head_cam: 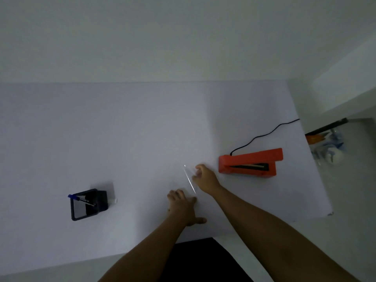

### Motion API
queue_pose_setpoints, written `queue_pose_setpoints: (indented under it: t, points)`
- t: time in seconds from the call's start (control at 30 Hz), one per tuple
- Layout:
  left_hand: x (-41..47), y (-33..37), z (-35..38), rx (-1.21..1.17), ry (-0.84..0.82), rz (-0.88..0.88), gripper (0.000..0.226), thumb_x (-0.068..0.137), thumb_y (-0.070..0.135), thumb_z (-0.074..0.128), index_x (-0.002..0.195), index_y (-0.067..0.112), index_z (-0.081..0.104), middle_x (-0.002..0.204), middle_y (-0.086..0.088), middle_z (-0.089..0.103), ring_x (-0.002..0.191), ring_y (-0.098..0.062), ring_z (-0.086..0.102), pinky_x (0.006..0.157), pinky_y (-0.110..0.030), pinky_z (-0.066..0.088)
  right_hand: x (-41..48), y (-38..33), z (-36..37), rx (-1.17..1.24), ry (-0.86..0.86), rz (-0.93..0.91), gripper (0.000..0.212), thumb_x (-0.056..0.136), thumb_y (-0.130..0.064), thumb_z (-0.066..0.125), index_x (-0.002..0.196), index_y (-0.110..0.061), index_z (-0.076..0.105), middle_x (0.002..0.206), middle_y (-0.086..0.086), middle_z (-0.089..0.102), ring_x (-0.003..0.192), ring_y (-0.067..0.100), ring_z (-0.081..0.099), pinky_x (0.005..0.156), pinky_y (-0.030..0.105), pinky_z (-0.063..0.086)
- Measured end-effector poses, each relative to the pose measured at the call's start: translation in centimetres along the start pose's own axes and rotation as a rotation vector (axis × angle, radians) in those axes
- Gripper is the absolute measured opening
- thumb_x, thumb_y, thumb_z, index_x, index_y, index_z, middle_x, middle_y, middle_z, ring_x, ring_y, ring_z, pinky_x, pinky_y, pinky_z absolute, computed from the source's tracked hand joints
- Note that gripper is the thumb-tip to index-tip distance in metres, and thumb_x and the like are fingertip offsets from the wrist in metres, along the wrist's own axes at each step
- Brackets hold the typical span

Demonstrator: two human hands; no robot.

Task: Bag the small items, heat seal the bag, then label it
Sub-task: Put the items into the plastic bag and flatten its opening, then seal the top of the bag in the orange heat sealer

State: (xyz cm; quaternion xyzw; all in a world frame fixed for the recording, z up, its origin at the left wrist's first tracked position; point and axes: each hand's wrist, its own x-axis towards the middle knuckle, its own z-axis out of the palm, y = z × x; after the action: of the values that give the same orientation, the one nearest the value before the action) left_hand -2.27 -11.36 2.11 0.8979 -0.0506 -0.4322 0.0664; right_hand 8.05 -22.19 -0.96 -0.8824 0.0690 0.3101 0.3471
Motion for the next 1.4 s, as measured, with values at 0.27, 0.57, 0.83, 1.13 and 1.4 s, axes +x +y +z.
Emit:
queue_pose_setpoints:
  t: [0.27, 0.57, 0.83, 1.13, 1.4]
  points:
    - [-0.8, -0.4, -0.6, 0.068, -0.033, 0.044, 0.118, 0.056, 0.094, 0.047, 0.151, 0.030, 0.021, 0.154, -0.033, 0.011, 0.140, -0.054, 0.010, 0.110, -0.066, 0.008, -1.9, 1.2, 1.5, 0.365, 0.057, 0.147, 0.006, 0.079, -0.011, 0.075, 0.082, -0.006, 0.072, 0.078, 0.005, 0.067, 0.073, 0.016, 0.059, 0.068, 0.031, 0.048]
    - [-2.5, -2.7, 1.1, -0.398, 0.122, 0.165, 0.107, 0.061, 0.089, 0.049, 0.149, 0.037, 0.020, 0.149, -0.014, 0.036, 0.133, -0.033, 0.041, 0.109, -0.052, 0.033, -7.8, 2.2, 0.1, 0.606, 0.044, 0.104, 0.010, 0.086, -0.010, 0.068, 0.090, -0.002, 0.073, 0.088, 0.009, 0.075, 0.079, 0.010, 0.066, 0.068, 0.023, 0.048]
    - [-3.3, -1.7, -0.3, -1.053, 0.431, 0.067, 0.071, 0.084, 0.045, 0.069, 0.143, 0.019, 0.037, 0.126, 0.002, 0.050, 0.108, -0.019, 0.054, 0.090, -0.031, 0.048, -11.7, 5.7, -3.4, 0.736, 0.102, 0.047, 0.020, 0.096, -0.021, 0.058, 0.084, -0.012, 0.071, 0.082, 0.003, 0.074, 0.080, 0.013, 0.069, 0.073, 0.028, 0.052]
    - [-0.6, 7.4, -4.2, -1.069, 0.319, 0.267, 0.017, 0.093, 0.021, 0.063, 0.095, 0.017, 0.079, 0.095, 0.006, 0.077, 0.089, -0.001, 0.070, 0.083, -0.019, 0.054, -12.1, 11.1, -12.0, 0.719, 0.104, 0.008, 0.022, 0.094, -0.023, 0.060, 0.088, -0.006, 0.072, 0.080, 0.006, 0.074, 0.077, 0.016, 0.069, 0.076, 0.030, 0.053]
    - [1.4, 15.1, -4.9, -1.327, 0.275, 0.152, 0.026, 0.097, 0.020, 0.056, 0.090, 0.009, 0.078, 0.090, -0.001, 0.078, 0.087, -0.010, 0.073, 0.078, -0.020, 0.053, -10.0, 15.4, -18.5, 0.706, 0.103, 0.026, 0.023, 0.091, -0.025, 0.066, 0.087, -0.003, 0.073, 0.083, 0.012, 0.075, 0.075, 0.018, 0.071, 0.072, 0.031, 0.053]
